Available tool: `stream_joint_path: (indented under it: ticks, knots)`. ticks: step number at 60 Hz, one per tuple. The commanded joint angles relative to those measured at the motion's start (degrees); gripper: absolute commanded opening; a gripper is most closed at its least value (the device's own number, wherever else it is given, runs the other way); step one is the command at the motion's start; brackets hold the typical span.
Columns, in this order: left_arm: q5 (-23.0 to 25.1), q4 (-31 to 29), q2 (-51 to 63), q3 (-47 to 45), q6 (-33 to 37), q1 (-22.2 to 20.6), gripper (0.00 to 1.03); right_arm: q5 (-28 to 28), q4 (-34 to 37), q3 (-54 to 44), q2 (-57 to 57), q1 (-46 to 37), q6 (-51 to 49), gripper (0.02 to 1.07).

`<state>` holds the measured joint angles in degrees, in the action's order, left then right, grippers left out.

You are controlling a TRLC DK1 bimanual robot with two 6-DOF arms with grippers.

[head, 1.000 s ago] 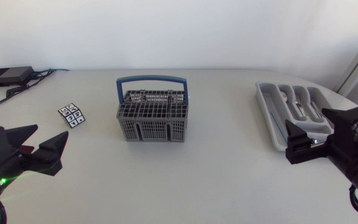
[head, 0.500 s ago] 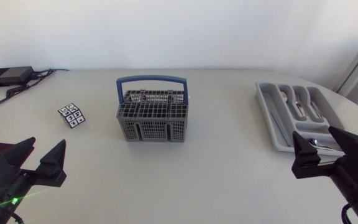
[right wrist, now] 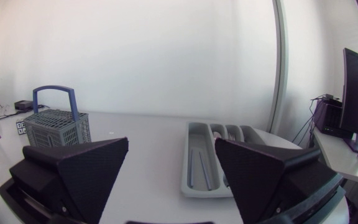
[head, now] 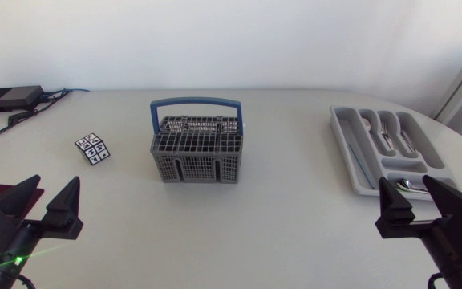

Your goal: Transfer all utensils from the basket to the drawer tray.

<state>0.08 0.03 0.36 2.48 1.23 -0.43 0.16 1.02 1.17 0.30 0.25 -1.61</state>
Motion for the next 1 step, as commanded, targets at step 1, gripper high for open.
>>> stream_joint_path:
  ticks: [1]
  knots:
    - [-0.08,-0.03,-0.36,-2.48,-1.23,0.43,0.93,-0.16,-1.02,-1.17,-0.3,-0.25,1.61,1.02]
